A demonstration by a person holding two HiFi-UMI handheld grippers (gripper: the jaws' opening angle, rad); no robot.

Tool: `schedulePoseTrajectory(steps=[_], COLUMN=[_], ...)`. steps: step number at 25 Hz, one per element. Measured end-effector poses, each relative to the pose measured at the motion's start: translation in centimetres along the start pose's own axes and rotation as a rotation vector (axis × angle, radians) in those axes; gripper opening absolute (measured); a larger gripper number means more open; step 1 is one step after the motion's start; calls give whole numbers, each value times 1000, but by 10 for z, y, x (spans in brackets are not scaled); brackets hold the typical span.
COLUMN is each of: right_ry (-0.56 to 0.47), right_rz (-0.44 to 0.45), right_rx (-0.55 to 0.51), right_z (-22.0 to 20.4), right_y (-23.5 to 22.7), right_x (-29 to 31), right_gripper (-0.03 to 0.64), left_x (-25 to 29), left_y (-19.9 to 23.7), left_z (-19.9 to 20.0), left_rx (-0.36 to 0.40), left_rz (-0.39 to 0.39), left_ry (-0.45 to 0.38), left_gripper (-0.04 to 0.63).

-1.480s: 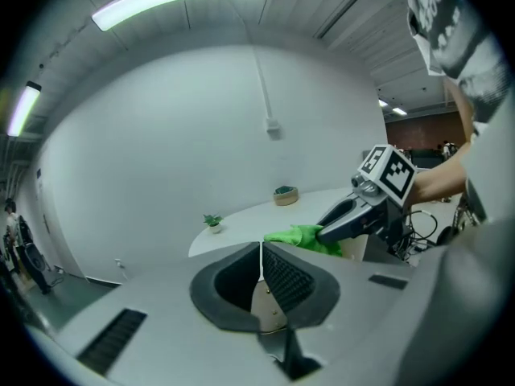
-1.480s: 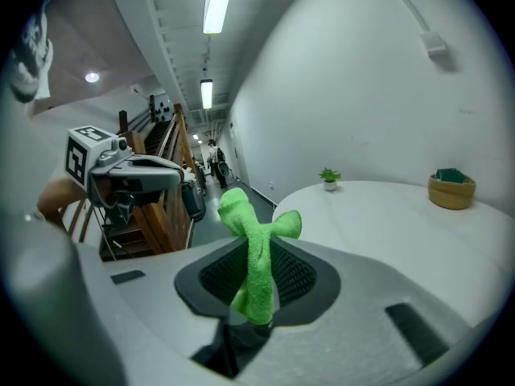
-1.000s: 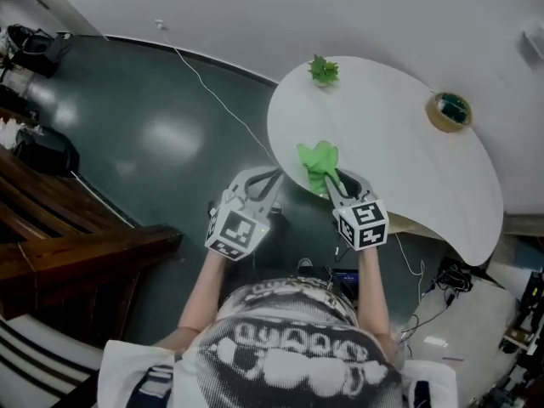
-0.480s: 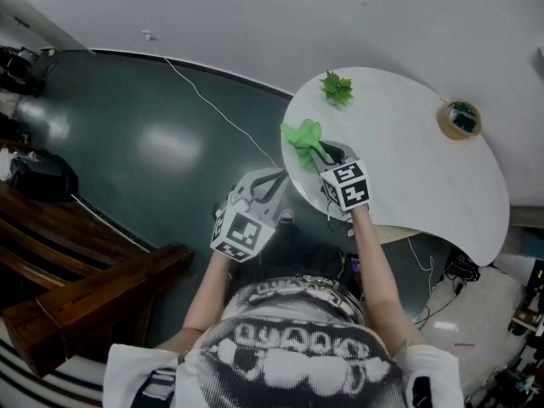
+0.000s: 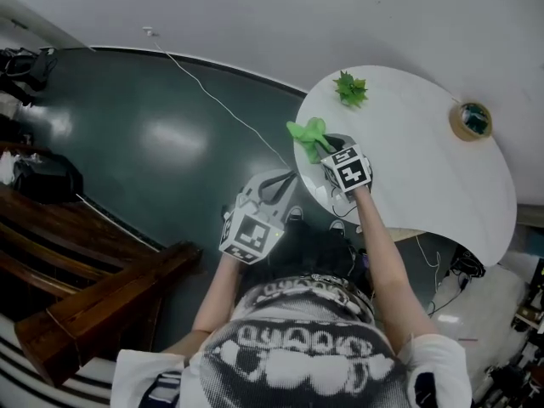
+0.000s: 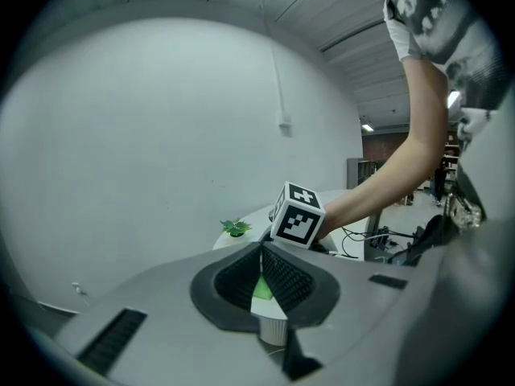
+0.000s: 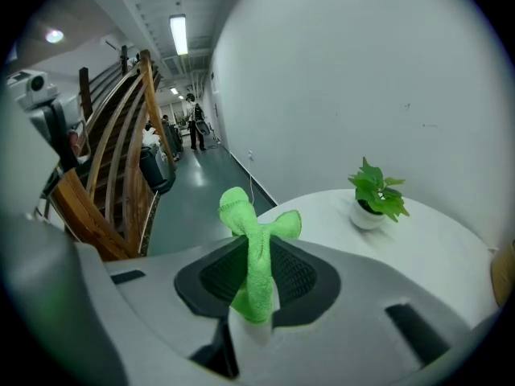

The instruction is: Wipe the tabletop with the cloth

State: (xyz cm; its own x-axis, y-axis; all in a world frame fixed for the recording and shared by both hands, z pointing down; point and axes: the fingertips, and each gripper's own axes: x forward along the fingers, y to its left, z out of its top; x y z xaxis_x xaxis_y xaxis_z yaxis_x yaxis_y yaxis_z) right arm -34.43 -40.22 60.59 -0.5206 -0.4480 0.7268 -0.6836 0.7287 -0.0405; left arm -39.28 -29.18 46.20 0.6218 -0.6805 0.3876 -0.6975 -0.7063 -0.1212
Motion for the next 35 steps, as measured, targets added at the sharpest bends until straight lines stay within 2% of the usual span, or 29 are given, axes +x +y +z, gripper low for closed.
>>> schedulePoseTrajectory(steps=[7, 16, 23, 28, 35], right_ry=[34, 52, 40, 59, 90], right_rz=[-40, -124, -186, -248, -350], right_rx=[23, 106, 170, 237, 330], right_z=[-23, -77, -133, -199, -293], right_y=[-26, -106, -201, -274, -375], right_x=[-7, -53, -110, -167, -253], right_gripper=[81, 81, 81, 81, 81], left_x=[6, 58, 128, 190, 263], left_y=[2, -33, -92, -152, -217], left_z=[0, 32, 74, 113, 148], left_rx=[-5, 37, 37, 61, 93], left_rz=[-4, -58, -109, -172, -216], left_ry=[13, 3, -16, -36, -29], left_gripper=[8, 8, 8, 8, 8])
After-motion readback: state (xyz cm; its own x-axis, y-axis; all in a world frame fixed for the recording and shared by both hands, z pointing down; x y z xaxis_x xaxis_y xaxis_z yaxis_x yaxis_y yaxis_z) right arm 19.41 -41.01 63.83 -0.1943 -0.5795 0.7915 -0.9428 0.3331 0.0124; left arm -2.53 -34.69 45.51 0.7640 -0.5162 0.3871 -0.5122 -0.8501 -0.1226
